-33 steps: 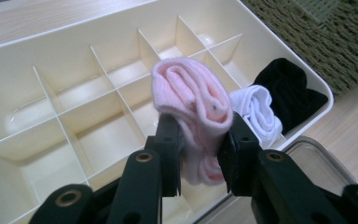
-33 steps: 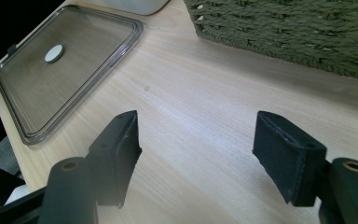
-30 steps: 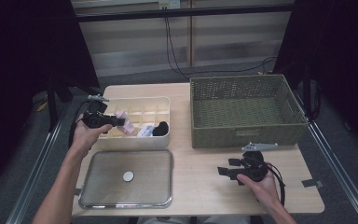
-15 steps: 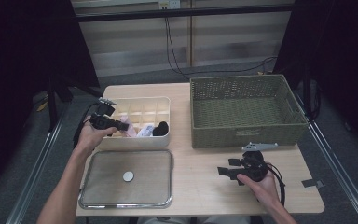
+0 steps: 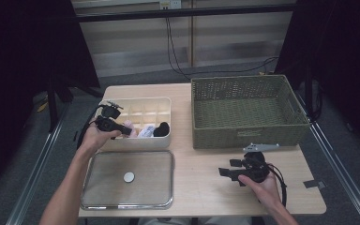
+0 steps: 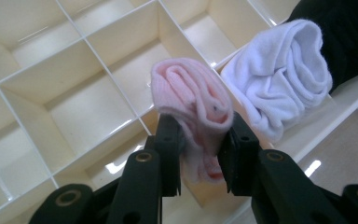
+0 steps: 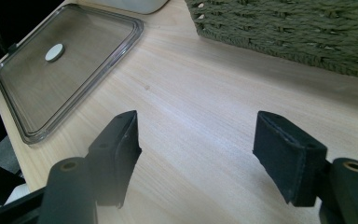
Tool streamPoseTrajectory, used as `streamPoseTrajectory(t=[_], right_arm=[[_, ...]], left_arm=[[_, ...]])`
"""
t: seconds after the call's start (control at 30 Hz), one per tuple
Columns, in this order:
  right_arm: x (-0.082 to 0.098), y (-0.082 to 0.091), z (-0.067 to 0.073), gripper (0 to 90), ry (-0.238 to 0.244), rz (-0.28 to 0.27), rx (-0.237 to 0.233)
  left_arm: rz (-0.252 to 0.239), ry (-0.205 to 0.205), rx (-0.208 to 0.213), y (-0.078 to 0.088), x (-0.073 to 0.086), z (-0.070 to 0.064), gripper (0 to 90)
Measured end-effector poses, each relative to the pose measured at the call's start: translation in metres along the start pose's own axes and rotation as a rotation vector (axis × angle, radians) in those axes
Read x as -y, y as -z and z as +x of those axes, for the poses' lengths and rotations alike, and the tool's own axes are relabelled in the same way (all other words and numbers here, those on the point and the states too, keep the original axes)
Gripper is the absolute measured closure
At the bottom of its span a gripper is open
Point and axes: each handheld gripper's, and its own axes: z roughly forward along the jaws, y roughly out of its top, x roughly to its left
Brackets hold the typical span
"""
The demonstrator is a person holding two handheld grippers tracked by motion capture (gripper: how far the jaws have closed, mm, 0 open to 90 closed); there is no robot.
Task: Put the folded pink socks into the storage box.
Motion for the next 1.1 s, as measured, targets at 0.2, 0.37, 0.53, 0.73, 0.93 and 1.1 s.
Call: streamPoseTrajectory(t=[0.2,0.37,0.53,0.73,0.93,1.1], right_arm=[[0.000,0.000,0.000,30.8,0.003,0.001,0.000],[0.000,-0.001,0.000,30.7,0.004,0.001,0.000],[0.000,-0.001,0.000,30.6,0.005,0.001,-0.001],[0.000,-0.001,0.000,30.6,0.007,0.003,-0.003],[0.000,-0.001,0.000,30.6,0.004,0.004,-0.004],[0.000,0.000,-0.001,30.6,0.003,0.003,-0.004]], left_arm=[[0.041,-0.003,0.011,-0.007,0.000,-0.001,71.1],[0.063,-0.002,0.012,-0.012,0.000,-0.001,71.1],[0.070,0.003,0.017,-0.015,0.000,0.000,71.2],[0.081,0.005,0.020,-0.017,0.000,-0.001,70.7],[0.085,0.009,0.040,-0.017,-0.001,0.001,69.7],[0.067,0.031,0.068,-0.006,-0.003,0.003,55.2]])
